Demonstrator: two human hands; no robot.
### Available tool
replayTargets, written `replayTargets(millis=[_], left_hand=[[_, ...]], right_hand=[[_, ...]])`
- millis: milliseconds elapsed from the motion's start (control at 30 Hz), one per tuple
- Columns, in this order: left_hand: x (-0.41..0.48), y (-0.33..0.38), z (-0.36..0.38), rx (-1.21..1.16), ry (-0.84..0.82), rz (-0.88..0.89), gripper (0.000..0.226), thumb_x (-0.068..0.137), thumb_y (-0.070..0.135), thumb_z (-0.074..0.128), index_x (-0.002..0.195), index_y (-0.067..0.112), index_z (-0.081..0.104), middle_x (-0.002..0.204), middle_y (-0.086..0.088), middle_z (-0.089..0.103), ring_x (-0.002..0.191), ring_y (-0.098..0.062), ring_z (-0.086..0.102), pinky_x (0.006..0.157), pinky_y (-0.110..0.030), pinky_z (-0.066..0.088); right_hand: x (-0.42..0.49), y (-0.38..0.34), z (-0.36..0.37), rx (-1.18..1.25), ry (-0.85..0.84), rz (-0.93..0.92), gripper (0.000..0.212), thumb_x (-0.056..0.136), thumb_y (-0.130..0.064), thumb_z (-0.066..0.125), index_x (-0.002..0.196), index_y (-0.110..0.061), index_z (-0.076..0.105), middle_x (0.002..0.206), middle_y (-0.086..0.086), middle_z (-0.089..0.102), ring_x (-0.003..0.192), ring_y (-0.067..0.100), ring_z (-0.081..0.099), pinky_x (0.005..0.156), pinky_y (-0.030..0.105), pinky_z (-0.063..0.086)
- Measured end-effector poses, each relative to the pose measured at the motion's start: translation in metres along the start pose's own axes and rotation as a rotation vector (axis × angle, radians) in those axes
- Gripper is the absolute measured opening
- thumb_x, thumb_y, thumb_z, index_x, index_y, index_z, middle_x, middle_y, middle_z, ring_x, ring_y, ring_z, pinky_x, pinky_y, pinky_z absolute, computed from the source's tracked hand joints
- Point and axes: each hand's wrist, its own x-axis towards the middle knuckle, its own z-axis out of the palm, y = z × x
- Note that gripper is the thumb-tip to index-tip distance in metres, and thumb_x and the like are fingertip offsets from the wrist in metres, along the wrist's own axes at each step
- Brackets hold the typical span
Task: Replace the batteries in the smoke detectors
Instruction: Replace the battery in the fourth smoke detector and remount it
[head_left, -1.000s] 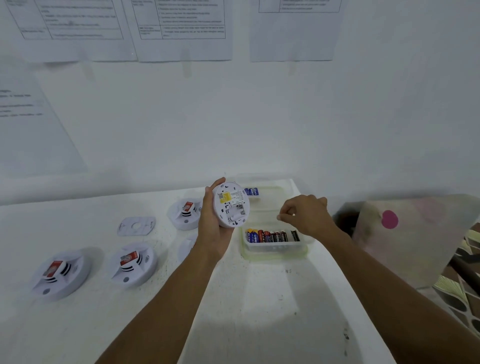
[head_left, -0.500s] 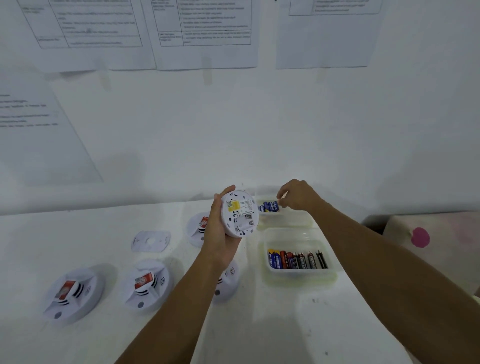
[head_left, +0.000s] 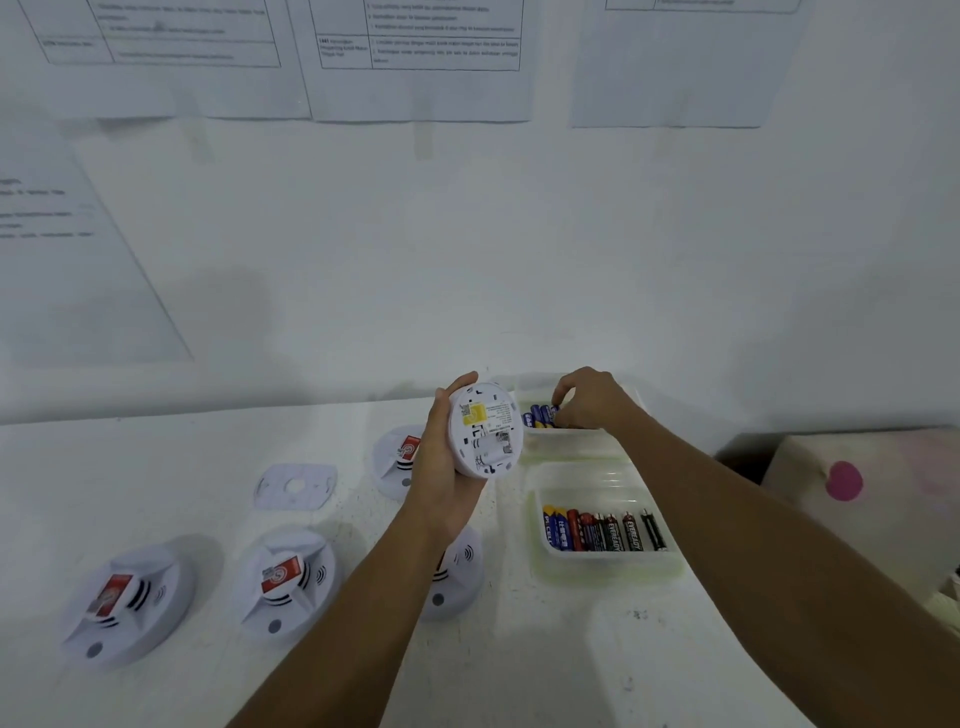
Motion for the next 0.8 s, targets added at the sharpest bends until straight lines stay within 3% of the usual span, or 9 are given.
replayTargets(millis=[100, 200, 333, 467, 567, 633, 733, 800], left_hand=[[0.0, 0.0, -0.001, -0.001, 0.011, 0.005, 0.04, 0.103, 0.043, 0.033, 0.125, 0.023, 0.06, 0.125, -0.005, 0.065, 0.111, -0.023, 0.063, 0.093, -0.042, 0.051], [0.0, 0.001, -0.001, -0.013, 0.018, 0.013, 0.041, 0.102, 0.043, 0.034, 0.126, 0.022, 0.059, 0.127, -0.007, 0.063, 0.114, -0.024, 0.061, 0.095, -0.042, 0.05], [-0.003, 0.003, 0.002, -0.032, 0.026, 0.019, 0.043, 0.1, 0.044, 0.036, 0.13, 0.021, 0.056, 0.13, -0.009, 0.062, 0.114, -0.026, 0.06, 0.098, -0.045, 0.047], [-0.009, 0.004, 0.006, -0.041, 0.031, 0.033, 0.043, 0.101, 0.045, 0.035, 0.129, 0.021, 0.058, 0.132, -0.01, 0.061, 0.116, -0.027, 0.06, 0.098, -0.047, 0.047], [-0.015, 0.006, 0.01, -0.048, 0.029, 0.042, 0.042, 0.099, 0.046, 0.037, 0.126, 0.022, 0.059, 0.13, -0.011, 0.061, 0.118, -0.03, 0.057, 0.104, -0.05, 0.043], [-0.019, 0.008, 0.011, -0.054, 0.022, 0.046, 0.043, 0.098, 0.048, 0.038, 0.126, 0.022, 0.058, 0.133, -0.013, 0.059, 0.124, -0.033, 0.053, 0.109, -0.054, 0.037], [-0.024, 0.009, 0.012, -0.07, 0.022, 0.043, 0.047, 0.098, 0.049, 0.037, 0.133, 0.022, 0.055, 0.141, -0.015, 0.054, 0.13, -0.036, 0.049, 0.112, -0.055, 0.034], [-0.027, 0.009, 0.014, -0.077, 0.017, 0.043, 0.046, 0.1, 0.049, 0.036, 0.133, 0.023, 0.055, 0.141, -0.014, 0.054, 0.125, -0.035, 0.053, 0.112, -0.056, 0.033]], right_hand=[[-0.003, 0.004, -0.001, 0.109, 0.029, -0.019, 0.018, 0.067, -0.007, 0.074, 0.076, -0.019, 0.064, 0.082, 0.007, 0.07, 0.068, 0.025, 0.068, 0.058, 0.026, 0.049], [-0.017, 0.001, -0.01, 0.235, 0.063, -0.12, 0.019, 0.071, -0.003, 0.072, 0.082, -0.016, 0.064, 0.08, 0.01, 0.074, 0.065, 0.02, 0.063, 0.057, 0.023, 0.045], [-0.05, -0.012, -0.025, 0.418, 0.101, -0.25, 0.019, 0.076, -0.004, 0.071, 0.085, -0.021, 0.069, 0.078, 0.003, 0.074, 0.067, 0.013, 0.063, 0.06, 0.028, 0.043], [-0.093, -0.024, -0.027, 0.607, 0.049, -0.379, 0.02, 0.085, -0.002, 0.065, 0.093, -0.019, 0.07, 0.086, 0.013, 0.067, 0.073, 0.02, 0.069, 0.067, 0.032, 0.051], [-0.118, -0.031, -0.024, 0.623, -0.019, -0.45, 0.022, 0.086, 0.0, 0.065, 0.1, -0.017, 0.07, 0.089, 0.014, 0.068, 0.074, 0.024, 0.07, 0.061, 0.029, 0.051], [-0.127, -0.033, -0.018, 0.597, -0.034, -0.471, 0.021, 0.083, -0.001, 0.069, 0.098, -0.016, 0.07, 0.087, 0.007, 0.071, 0.074, 0.023, 0.065, 0.066, 0.033, 0.052], [-0.135, -0.037, -0.005, 0.603, 0.037, -0.437, 0.015, 0.078, -0.003, 0.076, 0.088, -0.013, 0.069, 0.085, 0.002, 0.074, 0.074, 0.024, 0.064, 0.074, 0.042, 0.056], [-0.14, -0.041, 0.004, 0.615, 0.111, -0.399, 0.013, 0.077, -0.005, 0.078, 0.084, -0.012, 0.07, 0.078, 0.004, 0.074, 0.069, 0.017, 0.067, 0.067, 0.039, 0.056]])
